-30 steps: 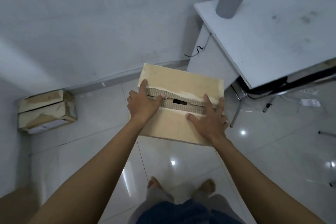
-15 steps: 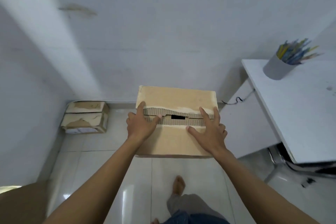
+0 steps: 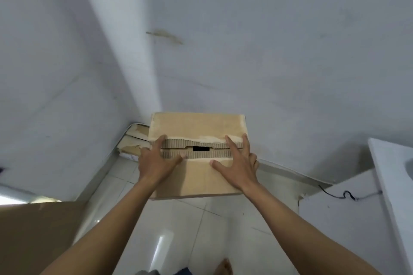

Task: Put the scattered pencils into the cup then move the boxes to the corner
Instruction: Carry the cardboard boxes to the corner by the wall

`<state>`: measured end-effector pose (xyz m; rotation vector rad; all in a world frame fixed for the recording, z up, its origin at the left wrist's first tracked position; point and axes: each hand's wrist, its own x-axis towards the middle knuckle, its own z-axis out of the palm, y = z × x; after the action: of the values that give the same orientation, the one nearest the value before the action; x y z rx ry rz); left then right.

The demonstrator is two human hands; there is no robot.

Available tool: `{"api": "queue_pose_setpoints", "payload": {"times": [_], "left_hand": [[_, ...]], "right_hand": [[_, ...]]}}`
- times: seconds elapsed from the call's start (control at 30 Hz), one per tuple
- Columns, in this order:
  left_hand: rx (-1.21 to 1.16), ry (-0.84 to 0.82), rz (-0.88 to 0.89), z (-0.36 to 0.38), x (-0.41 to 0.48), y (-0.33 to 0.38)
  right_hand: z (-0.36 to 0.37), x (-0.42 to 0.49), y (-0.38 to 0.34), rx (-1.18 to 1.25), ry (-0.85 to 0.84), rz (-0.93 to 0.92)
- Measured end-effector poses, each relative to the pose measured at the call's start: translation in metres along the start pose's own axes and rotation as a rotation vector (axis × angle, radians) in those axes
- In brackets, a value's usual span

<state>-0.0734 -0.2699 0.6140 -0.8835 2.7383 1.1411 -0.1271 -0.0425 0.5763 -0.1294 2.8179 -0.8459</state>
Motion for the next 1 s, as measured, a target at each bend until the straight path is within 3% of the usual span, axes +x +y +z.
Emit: {"api": "queue_pose_setpoints", "payload": {"times": [0.4, 0.77, 1.0], "left_hand": [[0.001, -0.08, -0.024, -0.039, 0.104, -0.051], [0.059, -0.224, 0.005, -0.098, 0.229, -0.124], [0.056, -0.248, -0.007, -0.106, 0.295, -0.157]], "right_hand": [[0.062, 0.069, -0.069, -0.071, -0.095, 0.006], [0.142, 0.125, -0.172, -0.042, -0.152, 0.249], [0.18, 0.174, -0.204, -0.092, -0.259, 0.289]]}}
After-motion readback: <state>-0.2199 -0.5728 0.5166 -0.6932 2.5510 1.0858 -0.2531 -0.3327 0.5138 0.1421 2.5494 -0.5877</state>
